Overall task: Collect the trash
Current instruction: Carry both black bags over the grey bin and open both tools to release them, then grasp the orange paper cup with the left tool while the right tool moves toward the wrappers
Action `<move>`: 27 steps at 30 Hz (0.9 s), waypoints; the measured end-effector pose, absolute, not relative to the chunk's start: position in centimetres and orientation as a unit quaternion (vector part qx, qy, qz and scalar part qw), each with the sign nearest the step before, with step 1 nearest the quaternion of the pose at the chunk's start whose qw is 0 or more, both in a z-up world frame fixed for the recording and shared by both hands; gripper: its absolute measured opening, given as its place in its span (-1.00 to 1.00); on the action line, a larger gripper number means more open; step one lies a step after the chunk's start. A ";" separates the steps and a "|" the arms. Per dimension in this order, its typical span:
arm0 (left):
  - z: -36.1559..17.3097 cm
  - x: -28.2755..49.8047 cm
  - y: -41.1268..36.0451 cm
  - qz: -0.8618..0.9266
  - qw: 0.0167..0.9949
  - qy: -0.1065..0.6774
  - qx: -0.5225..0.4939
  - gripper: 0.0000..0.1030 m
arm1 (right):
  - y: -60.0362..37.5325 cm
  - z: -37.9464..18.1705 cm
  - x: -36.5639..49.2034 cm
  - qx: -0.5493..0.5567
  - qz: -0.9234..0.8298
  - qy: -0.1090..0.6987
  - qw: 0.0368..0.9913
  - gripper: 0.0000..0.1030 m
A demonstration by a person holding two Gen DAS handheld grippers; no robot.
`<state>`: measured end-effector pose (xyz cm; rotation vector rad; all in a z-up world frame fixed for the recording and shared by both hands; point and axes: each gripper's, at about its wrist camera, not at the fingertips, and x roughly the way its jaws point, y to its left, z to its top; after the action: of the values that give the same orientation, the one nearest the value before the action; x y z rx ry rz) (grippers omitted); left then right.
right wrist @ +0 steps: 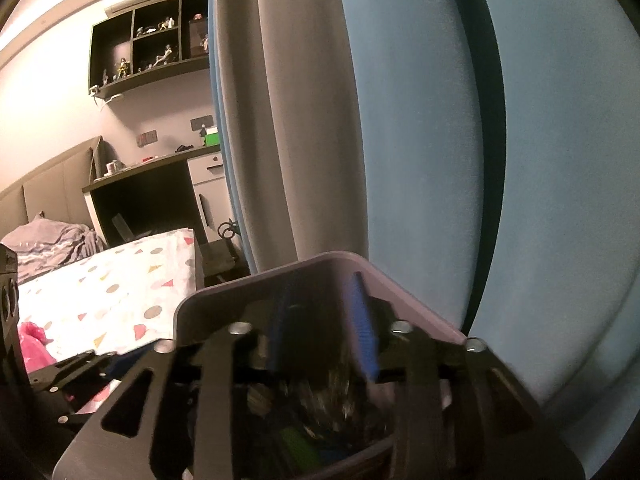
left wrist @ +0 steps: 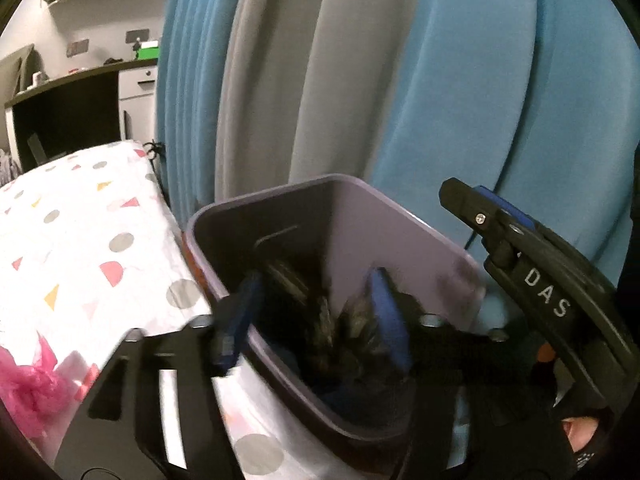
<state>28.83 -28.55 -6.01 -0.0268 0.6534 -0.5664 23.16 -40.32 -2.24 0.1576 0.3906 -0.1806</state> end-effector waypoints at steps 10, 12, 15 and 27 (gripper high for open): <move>-5.4 27.4 -25.7 -0.198 0.934 0.298 -0.020 0.76 | -40.8 -1.8 20.5 0.083 -0.121 0.178 0.973 0.17; -4.9 26.2 -25.1 -0.189 0.939 0.285 -0.015 0.77 | -40.5 -1.5 19.5 0.080 -0.129 0.171 0.973 0.29; -4.0 24.0 -24.1 -0.166 0.950 0.264 -0.006 0.77 | -39.9 -1.0 17.9 0.077 -0.130 0.162 0.975 0.38; -3.1 14.4 -16.2 -0.129 0.958 0.255 -0.011 0.77 | -35.1 -0.3 12.0 0.065 -0.094 0.146 0.983 0.41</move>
<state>14.45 -16.22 -3.12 -0.0220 0.5164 -0.2607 12.01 -35.11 -0.25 0.1300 0.2940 -0.1887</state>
